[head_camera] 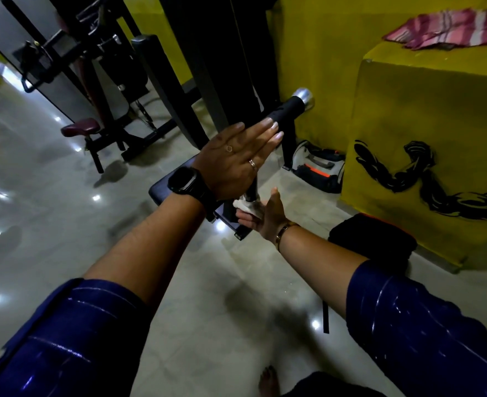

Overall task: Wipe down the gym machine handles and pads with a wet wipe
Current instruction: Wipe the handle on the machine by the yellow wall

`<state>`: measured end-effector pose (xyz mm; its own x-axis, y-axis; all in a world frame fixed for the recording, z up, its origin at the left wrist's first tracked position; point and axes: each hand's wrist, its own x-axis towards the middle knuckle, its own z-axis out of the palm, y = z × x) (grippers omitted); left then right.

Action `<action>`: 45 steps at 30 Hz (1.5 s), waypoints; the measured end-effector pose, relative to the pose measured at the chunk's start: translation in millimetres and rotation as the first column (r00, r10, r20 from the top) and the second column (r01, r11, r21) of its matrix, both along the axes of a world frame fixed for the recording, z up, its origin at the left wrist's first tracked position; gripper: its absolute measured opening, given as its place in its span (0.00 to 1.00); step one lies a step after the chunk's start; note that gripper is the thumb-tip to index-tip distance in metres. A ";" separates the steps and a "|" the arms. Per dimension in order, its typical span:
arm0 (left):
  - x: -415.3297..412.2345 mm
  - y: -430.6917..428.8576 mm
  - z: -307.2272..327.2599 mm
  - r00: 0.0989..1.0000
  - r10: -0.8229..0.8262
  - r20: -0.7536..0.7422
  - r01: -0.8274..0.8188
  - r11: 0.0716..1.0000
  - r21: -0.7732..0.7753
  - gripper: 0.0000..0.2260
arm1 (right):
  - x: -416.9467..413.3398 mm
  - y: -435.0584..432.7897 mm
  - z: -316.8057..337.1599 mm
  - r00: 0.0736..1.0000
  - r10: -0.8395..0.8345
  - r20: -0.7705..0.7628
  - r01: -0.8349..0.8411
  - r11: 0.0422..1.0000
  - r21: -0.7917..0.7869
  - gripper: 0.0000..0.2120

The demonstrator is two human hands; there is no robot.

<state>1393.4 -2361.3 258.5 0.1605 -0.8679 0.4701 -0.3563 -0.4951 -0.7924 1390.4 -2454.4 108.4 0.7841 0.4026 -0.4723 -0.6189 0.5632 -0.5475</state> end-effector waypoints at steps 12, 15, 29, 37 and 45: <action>0.6 0.5 -1.2 1.000 -0.003 -0.017 0.003 1.000 -0.009 0.19 | -3.8 9.9 9.9 0.983 -0.120 -0.137 0.132 0.988 0.077 0.25; 1.0 -0.1 -2.4 1.000 0.002 -0.014 -0.002 1.000 -0.009 0.19 | -14.2 24.7 6.7 0.948 -0.300 -0.103 0.289 0.951 -0.109 0.13; 0.4 2.2 -2.4 1.000 0.026 -0.003 -0.026 0.999 0.027 0.23 | -22.1 30.8 32.0 0.954 -0.095 0.284 0.263 0.721 -0.642 0.28; 1.1 0.8 -1.6 1.000 0.015 -0.011 -0.015 1.000 0.016 0.24 | -31.3 25.5 29.9 0.949 -0.164 0.269 0.300 0.727 -0.618 0.23; 0.0 -0.3 -1.4 0.999 0.020 -0.047 -0.020 1.000 0.003 0.21 | -11.0 8.3 28.9 0.941 -0.087 0.326 0.283 0.728 -0.624 0.09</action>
<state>1393.4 -2361.5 257.1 0.1998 -0.8656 0.4592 -0.3827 -0.5003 -0.7767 1379.4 -2446.1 137.3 0.9386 -0.0962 -0.3314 -0.3231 0.0923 -0.9418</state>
